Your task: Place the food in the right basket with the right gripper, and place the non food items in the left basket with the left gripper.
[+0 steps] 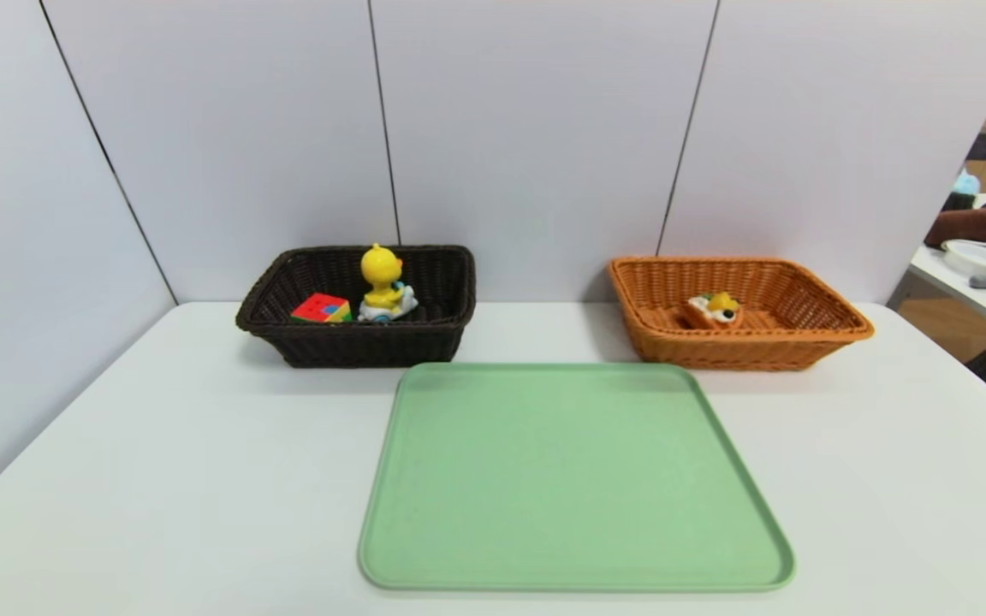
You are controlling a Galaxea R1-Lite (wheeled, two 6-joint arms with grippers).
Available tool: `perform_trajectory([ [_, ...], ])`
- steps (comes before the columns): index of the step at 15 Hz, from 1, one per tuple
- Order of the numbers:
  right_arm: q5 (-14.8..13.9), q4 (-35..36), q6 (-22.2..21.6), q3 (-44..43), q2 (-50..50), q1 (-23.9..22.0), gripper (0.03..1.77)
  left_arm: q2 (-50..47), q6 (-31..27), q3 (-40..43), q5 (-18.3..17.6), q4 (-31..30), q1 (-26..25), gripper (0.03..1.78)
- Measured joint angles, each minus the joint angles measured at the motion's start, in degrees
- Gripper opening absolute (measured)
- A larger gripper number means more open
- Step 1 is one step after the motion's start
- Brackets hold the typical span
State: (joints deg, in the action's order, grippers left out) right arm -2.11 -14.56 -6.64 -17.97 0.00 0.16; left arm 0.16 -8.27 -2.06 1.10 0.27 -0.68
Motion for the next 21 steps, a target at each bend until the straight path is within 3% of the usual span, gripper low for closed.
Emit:
perform_trajectory([
  [6, -1.2, 5.8, 0.7, 6.9, 0.0, -0.1, 1.7, 0.0, 2.2, 1.0, -1.7, -0.1, 0.0, 1.69],
  [11, -1.4, 6.7, 1.9, 10.7, 0.0, 0.0, 1.7, 0.0, 4.0, 2.0, -2.9, -0.1, 0.1, 1.69],
  [14, -2.9, 6.6, 2.5, 12.0, 0.0, -0.1, 1.7, 0.0, 4.0, 2.1, -2.9, -0.1, 0.1, 1.69],
  [18, -1.3, 5.9, 8.1, 12.9, 0.0, -0.1, 1.7, 0.0, 4.1, 2.1, -2.9, -0.1, 0.1, 1.69],
  [21, 1.0, 5.9, 9.1, 14.1, 0.0, -0.1, 1.7, 0.0, 4.2, 2.1, -2.9, -0.1, 0.1, 1.69],
])
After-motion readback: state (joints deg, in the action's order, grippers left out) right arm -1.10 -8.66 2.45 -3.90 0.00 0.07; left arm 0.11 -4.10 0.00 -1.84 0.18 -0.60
